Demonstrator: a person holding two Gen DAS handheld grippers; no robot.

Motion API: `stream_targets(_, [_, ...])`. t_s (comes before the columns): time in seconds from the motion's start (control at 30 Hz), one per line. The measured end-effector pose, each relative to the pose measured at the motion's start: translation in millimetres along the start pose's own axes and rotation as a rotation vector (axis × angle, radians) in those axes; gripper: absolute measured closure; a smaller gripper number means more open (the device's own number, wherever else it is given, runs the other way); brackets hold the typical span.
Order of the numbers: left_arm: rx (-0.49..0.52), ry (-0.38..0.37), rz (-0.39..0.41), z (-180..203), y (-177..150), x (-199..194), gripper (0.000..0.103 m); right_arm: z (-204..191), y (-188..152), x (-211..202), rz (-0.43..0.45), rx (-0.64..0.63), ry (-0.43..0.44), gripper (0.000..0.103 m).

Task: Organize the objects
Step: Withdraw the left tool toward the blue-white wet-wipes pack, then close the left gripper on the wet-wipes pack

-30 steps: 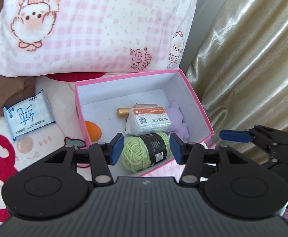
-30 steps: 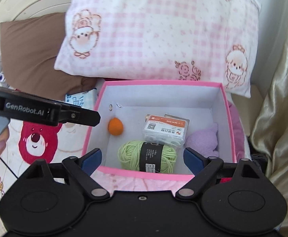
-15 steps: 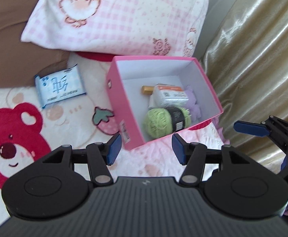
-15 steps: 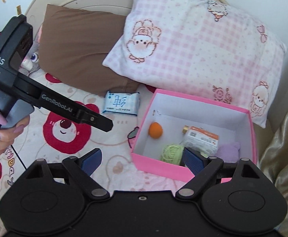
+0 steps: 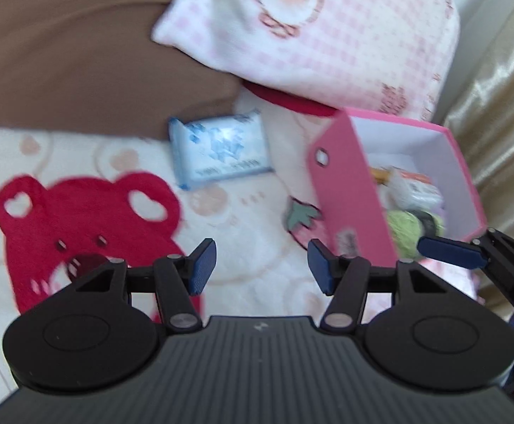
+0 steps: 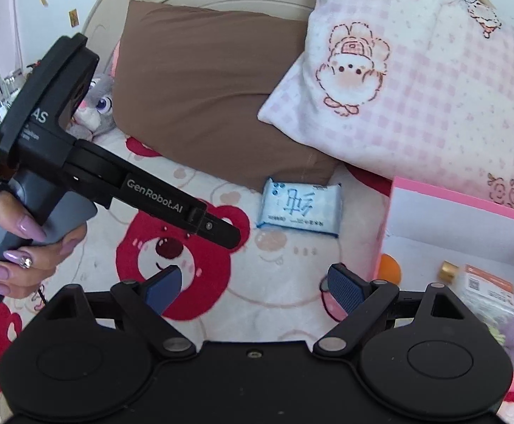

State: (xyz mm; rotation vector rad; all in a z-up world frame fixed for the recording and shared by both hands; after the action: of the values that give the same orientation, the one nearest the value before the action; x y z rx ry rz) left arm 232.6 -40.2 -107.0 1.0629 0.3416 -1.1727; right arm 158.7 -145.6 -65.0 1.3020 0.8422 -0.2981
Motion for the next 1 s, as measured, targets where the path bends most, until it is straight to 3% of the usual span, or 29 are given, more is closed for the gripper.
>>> stream_targets(0.07, [0.005,0.021,0.026,-18.7,6.5,6.3,0.045,-4.9,2.2,21.3,0.02,-0.008,-0.027,0.011])
stream_targets(0.23, [-0.052,-0.021,0.097,-59.4,24.6,29.5,0.045,-5.0,10.0,65.3,0.023,-0.027,-0.101,0.011])
stream_targets(0.33, [-0.063,-0.009,0.114,-79.5,31.5,44.2,0.046,-0.4,17.2,81.9,0.044,-0.013,-0.14,0.011])
stream_targets(0.47, [-0.068,-0.04,0.162,-94.8,41.3,56.7,0.046,3.2,22.3,114.4,0.042,-0.002,-0.211,0.011])
stream_targets(0.57, [-0.085,-0.061,0.245,-100.5,53.8,62.1,0.046,4.5,22.8,139.4,0.054,-0.032,-0.263,0.012])
stream_targets(0.7, [-0.116,-0.039,0.214,-109.0,67.3,84.1,0.05,15.3,30.3,171.6,0.125,-0.011,-0.366,0.012])
stream_targets(0.77, [-0.114,-0.066,0.218,-108.0,70.9,90.0,0.051,20.7,30.6,187.3,0.118,0.021,-0.381,0.013])
stream_targets(0.83, [-0.124,-0.147,0.216,-105.2,69.9,95.6,0.051,28.6,29.4,198.8,0.097,0.073,-0.388,0.013])
stream_targets(1.0, [-0.174,-0.12,0.217,-118.3,61.8,111.1,0.053,43.1,28.9,222.0,0.034,0.196,-0.302,0.013])
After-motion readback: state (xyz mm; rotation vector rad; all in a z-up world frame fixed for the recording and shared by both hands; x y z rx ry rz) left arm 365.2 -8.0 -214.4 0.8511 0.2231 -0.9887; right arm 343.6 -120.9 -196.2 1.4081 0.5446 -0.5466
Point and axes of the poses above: each gripper's, at about its wrist camera, not at the fingertips, and x roughly the way its jaws point, z to its right, y to its top, the point moved 9 cm from there along x, roughly the way its jaws point, and after that the axes turned 13 degrees about -y, right-handed, at the moved point
